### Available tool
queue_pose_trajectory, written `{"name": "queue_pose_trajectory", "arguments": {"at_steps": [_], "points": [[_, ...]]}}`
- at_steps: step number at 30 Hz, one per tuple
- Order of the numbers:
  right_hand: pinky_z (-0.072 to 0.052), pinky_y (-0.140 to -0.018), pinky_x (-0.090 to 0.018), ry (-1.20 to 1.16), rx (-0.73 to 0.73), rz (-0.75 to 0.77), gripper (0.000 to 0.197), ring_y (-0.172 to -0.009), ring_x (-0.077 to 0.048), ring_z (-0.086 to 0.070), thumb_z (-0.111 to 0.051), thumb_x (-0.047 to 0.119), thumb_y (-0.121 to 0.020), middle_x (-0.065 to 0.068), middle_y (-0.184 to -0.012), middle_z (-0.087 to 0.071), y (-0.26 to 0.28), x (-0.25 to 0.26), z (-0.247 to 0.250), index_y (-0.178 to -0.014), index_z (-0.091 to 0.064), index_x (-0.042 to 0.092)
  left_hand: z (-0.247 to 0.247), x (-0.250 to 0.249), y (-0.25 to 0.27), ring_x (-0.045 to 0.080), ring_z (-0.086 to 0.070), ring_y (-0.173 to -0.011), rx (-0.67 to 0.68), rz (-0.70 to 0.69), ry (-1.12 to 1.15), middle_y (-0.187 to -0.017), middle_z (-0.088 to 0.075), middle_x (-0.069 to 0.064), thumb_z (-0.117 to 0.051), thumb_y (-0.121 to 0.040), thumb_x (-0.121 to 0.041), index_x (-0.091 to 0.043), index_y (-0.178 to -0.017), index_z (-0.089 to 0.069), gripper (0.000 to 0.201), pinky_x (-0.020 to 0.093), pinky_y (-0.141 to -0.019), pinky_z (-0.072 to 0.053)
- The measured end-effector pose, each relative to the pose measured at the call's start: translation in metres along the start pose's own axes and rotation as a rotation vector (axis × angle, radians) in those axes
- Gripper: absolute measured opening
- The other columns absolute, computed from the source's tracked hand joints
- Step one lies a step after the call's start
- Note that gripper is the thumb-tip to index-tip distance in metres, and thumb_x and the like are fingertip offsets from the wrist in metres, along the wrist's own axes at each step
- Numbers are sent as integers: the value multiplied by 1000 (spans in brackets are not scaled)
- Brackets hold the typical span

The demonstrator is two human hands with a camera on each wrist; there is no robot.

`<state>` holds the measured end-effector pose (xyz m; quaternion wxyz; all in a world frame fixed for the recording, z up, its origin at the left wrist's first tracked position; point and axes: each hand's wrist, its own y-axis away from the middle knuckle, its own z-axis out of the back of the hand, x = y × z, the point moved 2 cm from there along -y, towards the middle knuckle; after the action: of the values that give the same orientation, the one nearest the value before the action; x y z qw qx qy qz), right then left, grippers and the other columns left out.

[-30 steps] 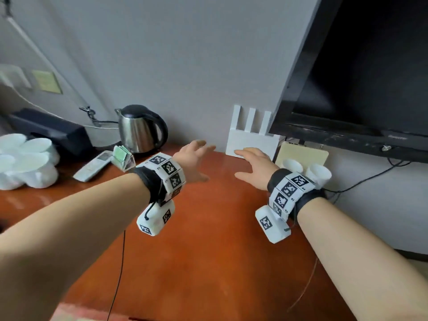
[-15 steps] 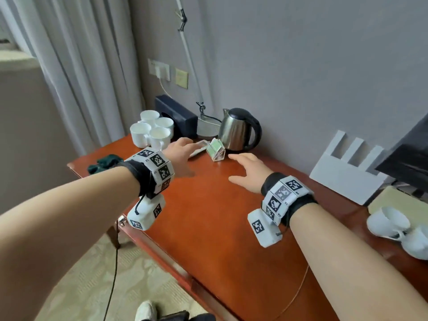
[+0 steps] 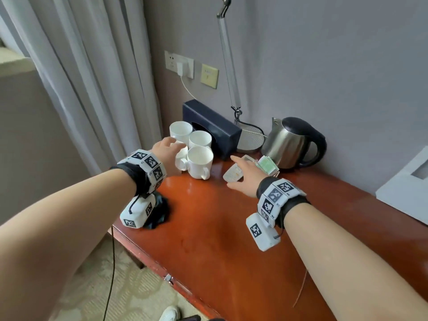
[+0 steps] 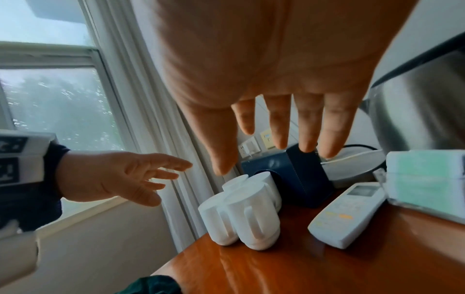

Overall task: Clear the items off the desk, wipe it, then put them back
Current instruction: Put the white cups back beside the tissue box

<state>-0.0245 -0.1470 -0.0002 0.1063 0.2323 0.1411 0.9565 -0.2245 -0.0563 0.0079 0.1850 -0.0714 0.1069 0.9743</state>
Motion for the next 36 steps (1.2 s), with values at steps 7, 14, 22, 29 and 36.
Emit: {"name": "queue_pose_trajectory", "arguments": {"at_steps": [7, 14, 22, 29, 36], "points": [[-36, -107, -43, -37, 15, -183, 96, -132, -31, -39, -67, 36, -82, -10, -151, -23, -88, 42, -28, -149, 1, 33, -6, 49, -86, 26, -19, -141, 176, -69, -159, -155, -13, 3, -72, -78, -31, -32, -149, -13, 93, 43, -108, -37], [-42, -99, -41, -48, 71, -269, 102, -119, -31, -46, -68, 52, -72, -7, -137, -25, -144, 66, -48, -146, 0, 39, -17, 43, -126, 27, -22, -138, 280, -187, -315, -151, -21, 0, -60, -87, -42, -29, -149, -15, 77, 38, -108, -30], [-48, -92, -45, -35, 58, -291, 98, -97, -29, -55, -71, 52, -69, -5, -132, -22, -160, 65, -60, -141, -5, 41, -13, 43, -125, 27, -35, -127, 240, -271, -401, -136, -39, 7, -61, -80, -47, -27, -144, -26, 76, 37, -104, -37], [-47, -84, -37, -67, 37, -212, 84, -89, -26, -50, -71, 46, -71, -7, -129, -26, -141, 54, -51, -136, -19, 36, -2, 34, -105, 26, -39, -124, 261, -315, -422, -133, -39, 5, -61, -83, -42, -21, -142, -31, 70, 32, -96, -40], [-50, -88, -41, -12, -20, -269, 83, -95, -33, -53, -76, 29, -65, -9, -126, -31, -77, 7, -13, -129, -24, 36, 13, -17, -60, 24, -42, -122, 281, -371, -479, -140, -31, -1, -56, -89, -43, -21, -146, -24, 70, 39, -95, -47]]}}
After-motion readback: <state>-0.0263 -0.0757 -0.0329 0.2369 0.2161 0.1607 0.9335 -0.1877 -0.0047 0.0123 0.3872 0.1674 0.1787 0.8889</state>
